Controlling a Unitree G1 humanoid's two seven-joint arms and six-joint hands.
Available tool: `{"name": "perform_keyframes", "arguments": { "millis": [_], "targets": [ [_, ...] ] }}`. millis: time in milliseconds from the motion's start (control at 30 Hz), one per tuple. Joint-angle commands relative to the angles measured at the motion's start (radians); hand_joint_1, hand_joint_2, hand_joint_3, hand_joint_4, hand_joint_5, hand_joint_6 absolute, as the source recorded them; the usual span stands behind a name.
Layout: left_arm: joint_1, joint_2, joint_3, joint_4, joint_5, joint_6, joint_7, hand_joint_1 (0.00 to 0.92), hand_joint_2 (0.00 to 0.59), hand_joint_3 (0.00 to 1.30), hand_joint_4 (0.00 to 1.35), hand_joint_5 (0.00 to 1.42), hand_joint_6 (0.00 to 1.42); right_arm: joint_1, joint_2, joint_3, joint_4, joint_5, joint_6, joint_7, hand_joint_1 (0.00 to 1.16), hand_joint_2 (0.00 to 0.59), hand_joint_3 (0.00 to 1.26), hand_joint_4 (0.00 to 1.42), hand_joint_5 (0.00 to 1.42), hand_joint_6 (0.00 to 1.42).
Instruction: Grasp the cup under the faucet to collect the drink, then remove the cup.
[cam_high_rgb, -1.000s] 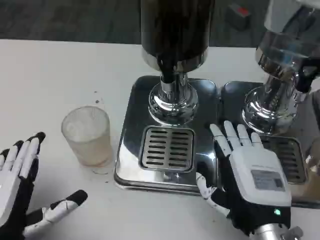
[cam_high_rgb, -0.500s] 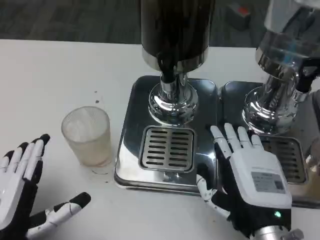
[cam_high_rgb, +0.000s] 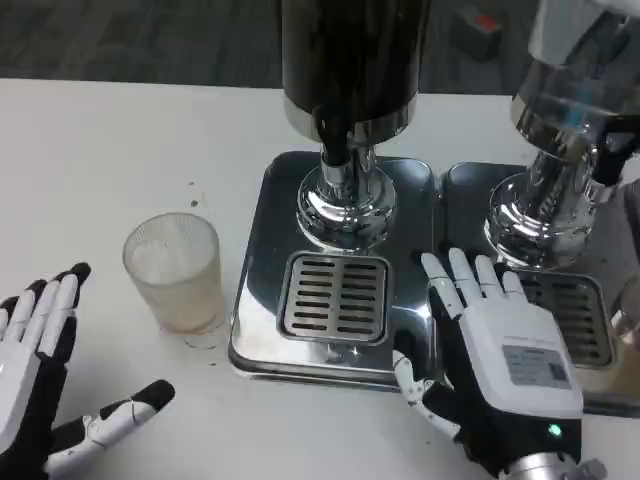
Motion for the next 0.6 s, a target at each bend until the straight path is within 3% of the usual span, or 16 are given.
{"name": "perform_keyframes", "arguments": {
  "millis": [33, 133, 200, 267, 367, 467, 600],
  "targets": [
    [0.005, 0.012, 0.017, -0.016, -0.018, -0.023, 0.015, 0.0, 0.08, 0.01, 0.0, 0.06, 0.0, -0.001, 0.004, 0.003, 0.011, 0.005, -0.001, -0.011, 0.42, 0.544, 0.09, 0.0, 0.0, 0.0],
    [-0.003, 0.01, 0.034, -0.011, -0.033, -0.036, 0.025, 0.0, 0.075, 0.0, 0.01, 0.11, 0.04, -0.001, 0.006, 0.002, 0.008, 0.004, 0.002, -0.01, 0.42, 0.544, 0.09, 0.0, 0.0, 0.0],
    [-0.006, -0.002, 0.058, -0.028, -0.033, -0.026, 0.058, 0.0, 0.078, 0.05, 0.13, 0.27, 0.24, 0.0, 0.007, 0.002, 0.006, 0.004, 0.004, -0.01, 0.42, 0.544, 0.09, 0.0, 0.0, 0.0],
    [-0.008, -0.01, 0.074, -0.05, -0.028, -0.005, 0.07, 0.0, 0.077, 0.05, 0.14, 0.31, 0.31, 0.003, 0.009, 0.001, 0.002, 0.003, 0.007, -0.009, 0.42, 0.544, 0.09, 0.0, 0.0, 0.0],
    [-0.034, -0.006, 0.071, -0.055, -0.031, 0.032, 0.038, 0.0, 0.051, 0.0, 0.01, 0.19, 0.17, 0.004, 0.007, -0.001, 0.0, 0.004, 0.007, -0.006, 0.42, 0.544, 0.09, 0.0, 0.0, 0.0],
    [-0.092, 0.002, 0.05, -0.02, -0.044, 0.058, -0.016, 0.0, 0.046, 0.0, 0.0, 0.01, 0.01, 0.001, 0.008, -0.002, 0.001, 0.004, 0.007, -0.006, 0.42, 0.544, 0.09, 0.0, 0.0, 0.0],
    [-0.214, -0.012, 0.018, 0.101, -0.131, 0.044, -0.118, 0.0, 0.014, 0.0, 0.0, 0.0, 0.0, -0.003, 0.011, -0.004, 0.002, 0.007, 0.011, -0.007, 0.42, 0.544, 0.09, 0.0, 0.0, 0.01]
  ]
}}
